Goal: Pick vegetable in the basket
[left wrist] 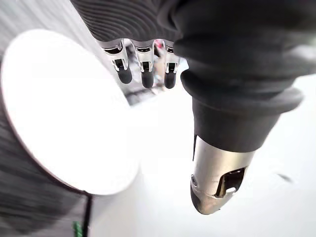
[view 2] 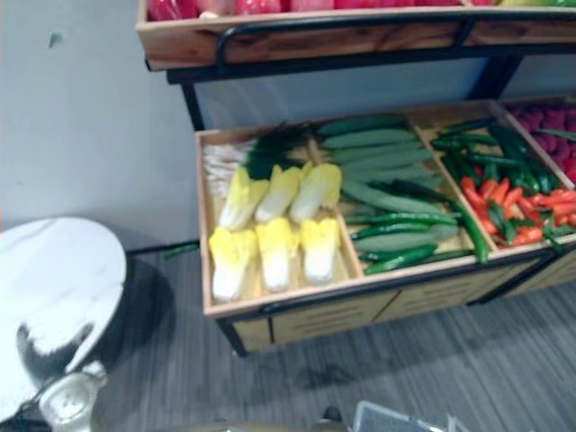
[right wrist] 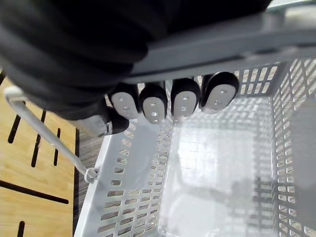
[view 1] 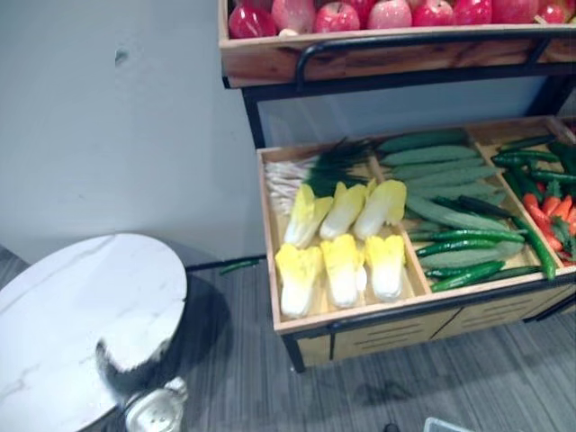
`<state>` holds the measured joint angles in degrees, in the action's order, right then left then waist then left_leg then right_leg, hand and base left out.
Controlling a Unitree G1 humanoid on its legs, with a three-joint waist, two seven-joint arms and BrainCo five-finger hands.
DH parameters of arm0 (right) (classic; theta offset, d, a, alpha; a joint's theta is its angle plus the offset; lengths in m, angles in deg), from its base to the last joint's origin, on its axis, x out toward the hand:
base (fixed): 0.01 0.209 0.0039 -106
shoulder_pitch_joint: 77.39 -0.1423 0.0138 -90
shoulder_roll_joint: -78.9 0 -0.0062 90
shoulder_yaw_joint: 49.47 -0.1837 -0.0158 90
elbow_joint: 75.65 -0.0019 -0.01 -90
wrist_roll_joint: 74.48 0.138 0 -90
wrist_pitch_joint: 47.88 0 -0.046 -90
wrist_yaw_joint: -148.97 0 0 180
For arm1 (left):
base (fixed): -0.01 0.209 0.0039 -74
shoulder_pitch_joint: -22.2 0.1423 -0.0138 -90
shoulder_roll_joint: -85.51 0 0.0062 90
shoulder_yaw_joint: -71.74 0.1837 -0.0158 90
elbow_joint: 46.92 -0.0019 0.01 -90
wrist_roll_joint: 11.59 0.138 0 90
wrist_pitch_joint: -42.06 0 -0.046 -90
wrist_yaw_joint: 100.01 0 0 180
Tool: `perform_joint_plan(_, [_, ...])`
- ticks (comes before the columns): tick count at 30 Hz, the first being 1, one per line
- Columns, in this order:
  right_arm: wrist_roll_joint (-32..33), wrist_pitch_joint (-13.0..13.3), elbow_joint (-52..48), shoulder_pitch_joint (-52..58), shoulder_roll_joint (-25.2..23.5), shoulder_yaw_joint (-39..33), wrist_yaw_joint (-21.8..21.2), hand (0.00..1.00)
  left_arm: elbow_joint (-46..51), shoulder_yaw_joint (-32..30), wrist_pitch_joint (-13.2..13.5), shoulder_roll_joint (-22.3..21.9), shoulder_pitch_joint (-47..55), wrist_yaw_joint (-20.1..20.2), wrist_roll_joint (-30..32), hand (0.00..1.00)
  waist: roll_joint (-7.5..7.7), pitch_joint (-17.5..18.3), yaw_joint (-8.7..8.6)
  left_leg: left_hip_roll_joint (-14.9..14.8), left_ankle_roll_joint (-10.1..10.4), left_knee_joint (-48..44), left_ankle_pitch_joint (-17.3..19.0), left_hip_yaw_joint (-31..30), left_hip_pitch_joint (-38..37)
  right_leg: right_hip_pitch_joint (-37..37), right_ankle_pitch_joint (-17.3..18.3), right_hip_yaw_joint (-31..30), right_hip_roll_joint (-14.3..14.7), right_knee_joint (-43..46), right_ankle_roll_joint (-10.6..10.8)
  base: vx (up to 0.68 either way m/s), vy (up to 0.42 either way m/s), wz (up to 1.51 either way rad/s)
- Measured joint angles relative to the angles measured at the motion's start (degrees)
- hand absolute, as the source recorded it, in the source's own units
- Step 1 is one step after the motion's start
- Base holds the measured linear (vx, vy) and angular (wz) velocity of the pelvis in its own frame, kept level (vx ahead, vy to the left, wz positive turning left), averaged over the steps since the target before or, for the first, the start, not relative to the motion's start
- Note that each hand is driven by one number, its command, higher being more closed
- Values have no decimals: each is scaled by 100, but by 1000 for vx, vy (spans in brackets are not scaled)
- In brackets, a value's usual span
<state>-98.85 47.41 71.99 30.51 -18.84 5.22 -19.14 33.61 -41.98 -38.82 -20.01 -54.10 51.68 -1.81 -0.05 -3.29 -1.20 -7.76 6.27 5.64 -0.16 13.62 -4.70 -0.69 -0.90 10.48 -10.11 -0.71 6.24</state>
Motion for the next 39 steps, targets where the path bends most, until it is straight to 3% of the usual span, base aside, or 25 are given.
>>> perform_joint_plan(5, [-43, 36, -150, -13, -16, 684, 6, 100, 621, 892, 32, -212, 77, 249, 678, 0, 84, 48, 13, -84, 37, -1, 34, 149, -165, -91, 14, -72, 47, -19, -18, 47, -5, -12])
perform_joint_plan(15, [-63, 66, -169, -39, -43, 1246, 10, 100, 732, 1495, 31, -199, 100, 393, 662, 0, 181, 174, 19, -321, 141, -24, 71, 504, -360, -254, 20, -178, 262, -210, -28, 9, -19, -10])
perform_joint_plan(24, [-298, 66, -92, -312, -45, 1597, 43, 100, -392, 1690, 20, -43, -586, 77, 669, 0, 109, 245, -36, -636, 353, -28, 91, 1100, -455, -35, -122, -671, 681, -400, -162, 37, -33, -32])
perform_joint_plan(39, [-320, 129, -18, -393, 0, 1738, 324, 100, -1366, 1867, 18, -28, -730, -193, 681, 0, -34, 226, -42, -646, 409, -187, 138, 1215, -288, 129, -220, -823, 707, -521, -175, -14, -7, -5])
